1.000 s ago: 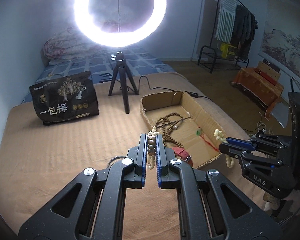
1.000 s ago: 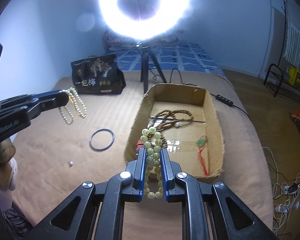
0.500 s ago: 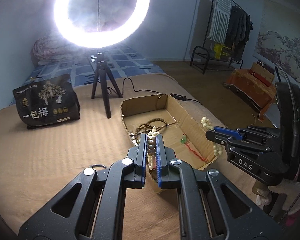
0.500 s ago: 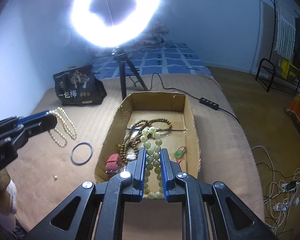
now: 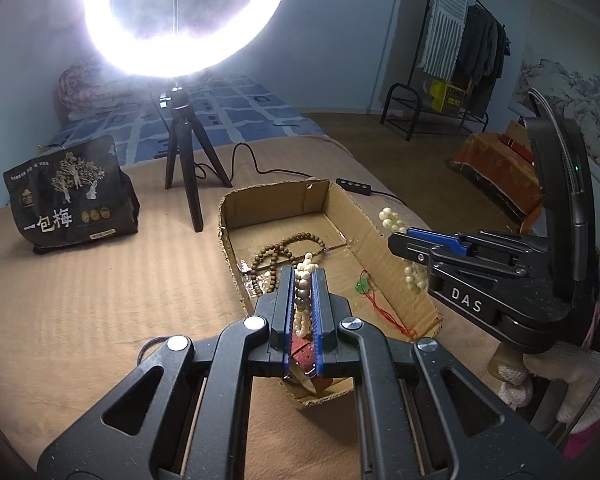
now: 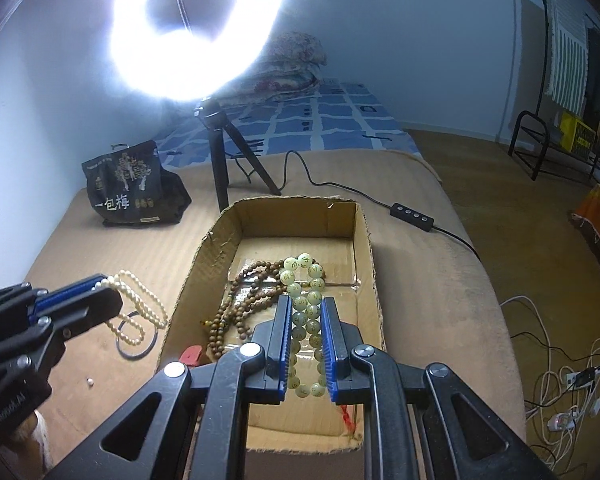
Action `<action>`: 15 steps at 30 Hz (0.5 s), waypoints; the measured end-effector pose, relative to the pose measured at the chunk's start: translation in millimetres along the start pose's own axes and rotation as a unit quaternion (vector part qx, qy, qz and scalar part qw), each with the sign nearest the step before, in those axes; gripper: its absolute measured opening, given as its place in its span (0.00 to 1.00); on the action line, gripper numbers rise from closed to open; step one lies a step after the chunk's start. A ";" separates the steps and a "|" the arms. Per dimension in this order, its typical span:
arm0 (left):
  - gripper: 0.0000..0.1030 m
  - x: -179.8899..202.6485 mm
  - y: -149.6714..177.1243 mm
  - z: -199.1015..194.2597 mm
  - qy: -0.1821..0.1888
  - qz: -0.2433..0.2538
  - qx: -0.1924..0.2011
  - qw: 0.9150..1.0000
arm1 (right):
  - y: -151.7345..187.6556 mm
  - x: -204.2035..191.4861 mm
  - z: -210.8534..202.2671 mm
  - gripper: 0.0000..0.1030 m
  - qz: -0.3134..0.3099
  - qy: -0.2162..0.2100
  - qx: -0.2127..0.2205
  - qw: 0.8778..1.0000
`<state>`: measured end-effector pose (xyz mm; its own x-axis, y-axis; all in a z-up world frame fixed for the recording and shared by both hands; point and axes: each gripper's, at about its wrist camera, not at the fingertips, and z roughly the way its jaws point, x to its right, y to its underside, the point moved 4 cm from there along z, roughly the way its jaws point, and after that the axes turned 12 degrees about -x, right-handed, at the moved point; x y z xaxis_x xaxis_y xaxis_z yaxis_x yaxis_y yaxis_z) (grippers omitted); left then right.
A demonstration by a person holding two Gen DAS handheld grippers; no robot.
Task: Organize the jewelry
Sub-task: 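Open the left tool over the box while the right tool releases the bracelet into it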
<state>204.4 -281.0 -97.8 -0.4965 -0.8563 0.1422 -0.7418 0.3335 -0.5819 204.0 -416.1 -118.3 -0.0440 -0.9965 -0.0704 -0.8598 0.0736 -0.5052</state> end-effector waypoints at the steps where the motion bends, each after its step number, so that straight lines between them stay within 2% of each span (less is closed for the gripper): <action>1: 0.06 0.4 0.4 1.1 0.000 0.000 -0.001 1.000 | -0.6 0.5 1.6 0.12 0.000 0.001 -0.001 1.000; 15: 0.06 13.5 -0.5 17.8 0.000 0.014 -0.010 1.000 | -7.7 3.2 18.0 0.13 0.005 -0.007 -0.008 1.000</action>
<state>206.0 -299.8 -109.9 -0.5181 -0.8460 0.1260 -0.7361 0.3660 -0.5694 219.6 -419.2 -130.1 -0.0447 -0.9952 -0.0873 -0.8677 0.0819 -0.4903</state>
